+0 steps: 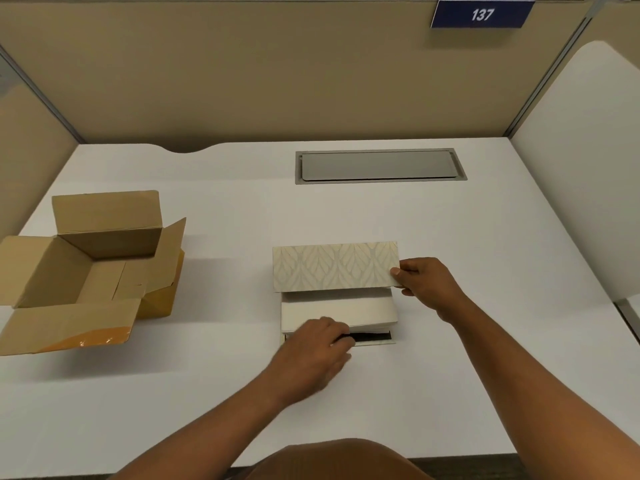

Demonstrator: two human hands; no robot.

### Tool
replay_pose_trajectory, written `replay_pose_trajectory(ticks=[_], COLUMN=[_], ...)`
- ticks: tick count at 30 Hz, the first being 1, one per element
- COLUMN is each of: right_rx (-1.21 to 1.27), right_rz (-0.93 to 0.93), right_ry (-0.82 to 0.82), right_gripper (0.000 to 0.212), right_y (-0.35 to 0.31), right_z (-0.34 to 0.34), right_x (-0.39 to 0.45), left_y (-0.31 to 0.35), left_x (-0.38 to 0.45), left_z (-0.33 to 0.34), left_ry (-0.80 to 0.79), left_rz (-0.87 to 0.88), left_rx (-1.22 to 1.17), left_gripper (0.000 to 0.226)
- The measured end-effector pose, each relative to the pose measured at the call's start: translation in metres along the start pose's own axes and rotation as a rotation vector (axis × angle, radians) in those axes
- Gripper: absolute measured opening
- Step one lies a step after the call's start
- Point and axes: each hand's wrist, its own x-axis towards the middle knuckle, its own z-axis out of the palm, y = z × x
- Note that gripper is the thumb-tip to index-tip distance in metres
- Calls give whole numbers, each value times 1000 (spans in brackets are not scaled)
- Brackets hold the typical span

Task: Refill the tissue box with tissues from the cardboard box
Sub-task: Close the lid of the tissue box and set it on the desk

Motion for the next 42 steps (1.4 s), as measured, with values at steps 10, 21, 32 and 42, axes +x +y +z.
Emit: replay_pose_trajectory(ticks=[10, 21, 32, 42], right_rx=[-34, -11, -48, -88], right_rz=[-3, 2, -16, -45], right_ry=[-13, -24, -17, -22], right_gripper=[21, 21, 25, 25], right_y=[9, 14, 25, 26], right_z=[1, 1, 5, 7], right_x=[-14, -25, -35, -48], left_y=[0, 15, -38, -37], left_x=[1, -29, -35, -26], left_z=[20, 2, -28, -36], left_ry=[-11, 128, 380, 65], left_rz=[22, -464, -1133, -776], left_rx=[170, -373, -822, -536], left_gripper=[49, 21, 52, 116])
